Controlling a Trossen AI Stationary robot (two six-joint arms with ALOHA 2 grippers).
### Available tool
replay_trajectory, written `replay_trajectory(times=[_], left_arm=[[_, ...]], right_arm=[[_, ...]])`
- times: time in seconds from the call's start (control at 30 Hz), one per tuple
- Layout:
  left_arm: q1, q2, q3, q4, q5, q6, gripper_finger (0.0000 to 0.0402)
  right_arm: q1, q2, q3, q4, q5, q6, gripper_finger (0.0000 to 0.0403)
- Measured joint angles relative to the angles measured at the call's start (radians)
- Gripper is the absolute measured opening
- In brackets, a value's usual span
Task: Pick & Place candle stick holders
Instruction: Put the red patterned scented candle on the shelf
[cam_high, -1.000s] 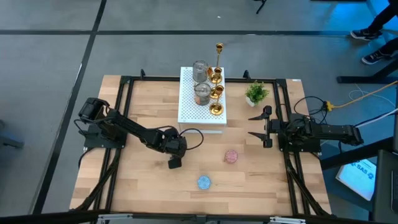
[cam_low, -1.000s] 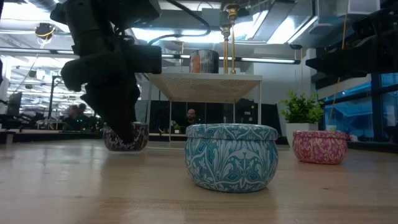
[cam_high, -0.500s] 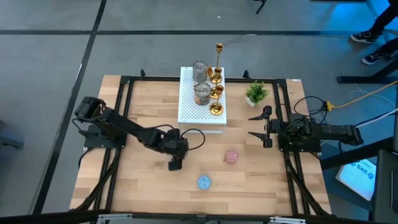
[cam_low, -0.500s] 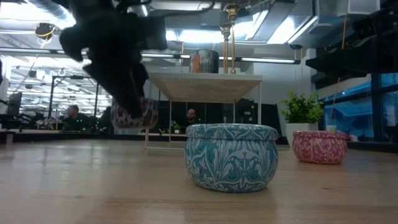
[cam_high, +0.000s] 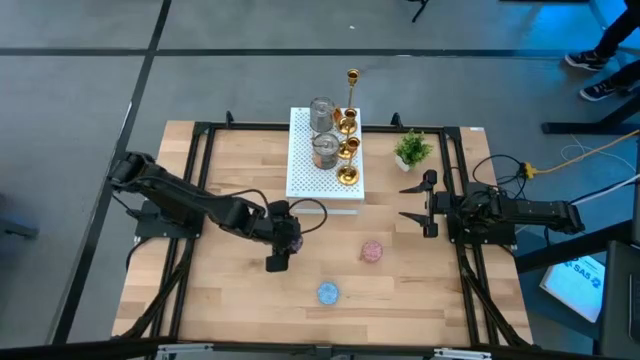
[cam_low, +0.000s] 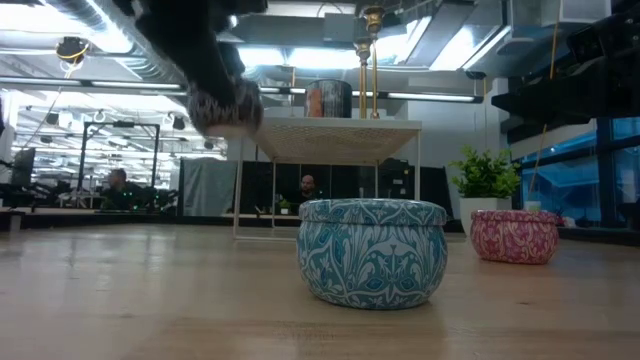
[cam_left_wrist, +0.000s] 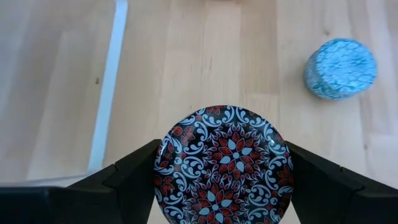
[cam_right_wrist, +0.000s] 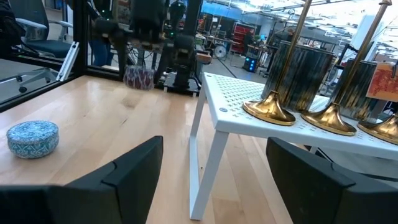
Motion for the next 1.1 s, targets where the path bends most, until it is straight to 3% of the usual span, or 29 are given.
replay_trajectory(times=[0.43,1.1], left_arm=[[0.046,-0.224,0.030,-0.037,-0.026,0.084,0.0287],[0.426,-0.281,0.030,-0.097,-0.020,0.175,0.0288]], right_arm=[[0.000,0.000,0.000,0.000,0.000,0.000,0.0291],[0.000,0.000,0.000,0.000,0.000,0.000,0.0291]])
